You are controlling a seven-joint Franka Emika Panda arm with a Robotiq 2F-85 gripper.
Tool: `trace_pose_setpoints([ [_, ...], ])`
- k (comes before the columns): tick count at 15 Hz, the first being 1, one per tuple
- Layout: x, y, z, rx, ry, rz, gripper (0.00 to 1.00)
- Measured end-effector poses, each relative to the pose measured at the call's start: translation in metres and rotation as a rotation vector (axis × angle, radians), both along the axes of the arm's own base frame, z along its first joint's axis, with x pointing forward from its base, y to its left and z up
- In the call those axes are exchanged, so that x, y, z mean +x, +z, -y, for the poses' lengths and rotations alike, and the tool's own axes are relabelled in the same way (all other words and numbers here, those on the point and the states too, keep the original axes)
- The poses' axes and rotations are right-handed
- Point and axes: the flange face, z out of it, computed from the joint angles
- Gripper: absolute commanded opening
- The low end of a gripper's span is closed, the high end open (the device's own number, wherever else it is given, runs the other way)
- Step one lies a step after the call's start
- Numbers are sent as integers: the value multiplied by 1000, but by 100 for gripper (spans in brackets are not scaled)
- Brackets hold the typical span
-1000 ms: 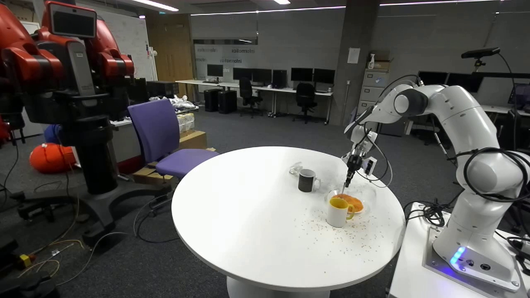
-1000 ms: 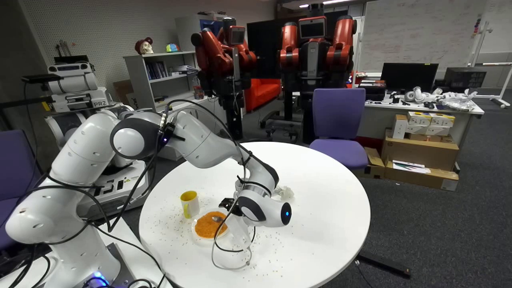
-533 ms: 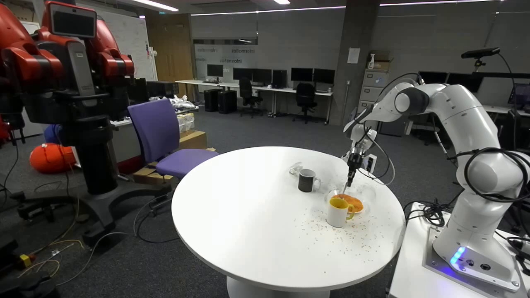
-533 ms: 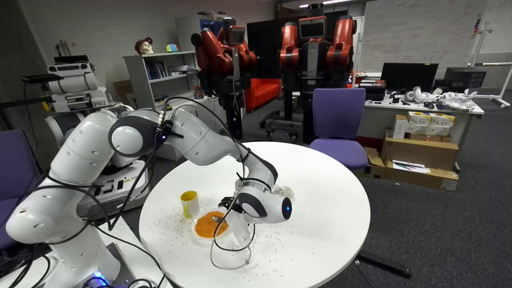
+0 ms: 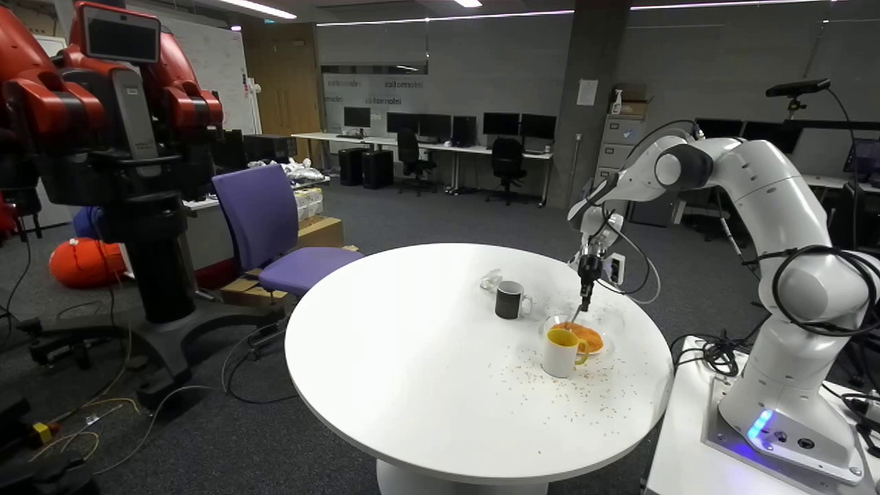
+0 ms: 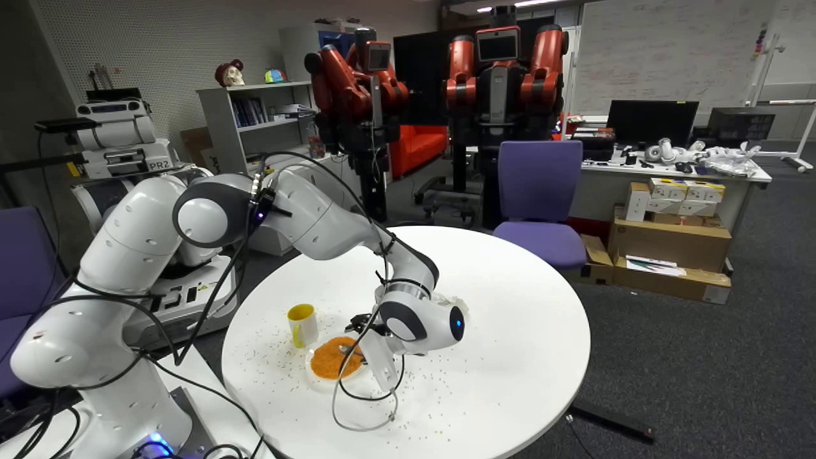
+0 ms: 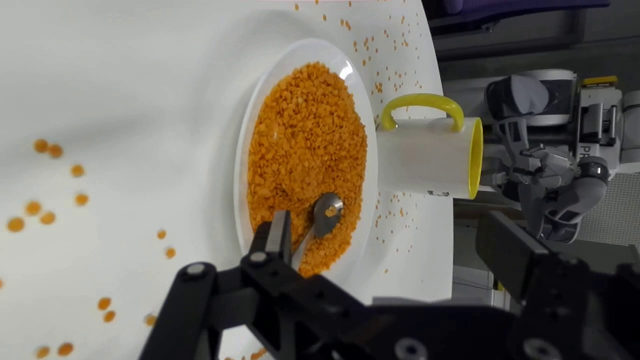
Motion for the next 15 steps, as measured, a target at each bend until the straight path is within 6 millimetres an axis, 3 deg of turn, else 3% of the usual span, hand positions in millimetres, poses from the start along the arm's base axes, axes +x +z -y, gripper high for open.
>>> trace_pose_setpoints([
  [15,-5,9,3,-95,44,-127,100],
])
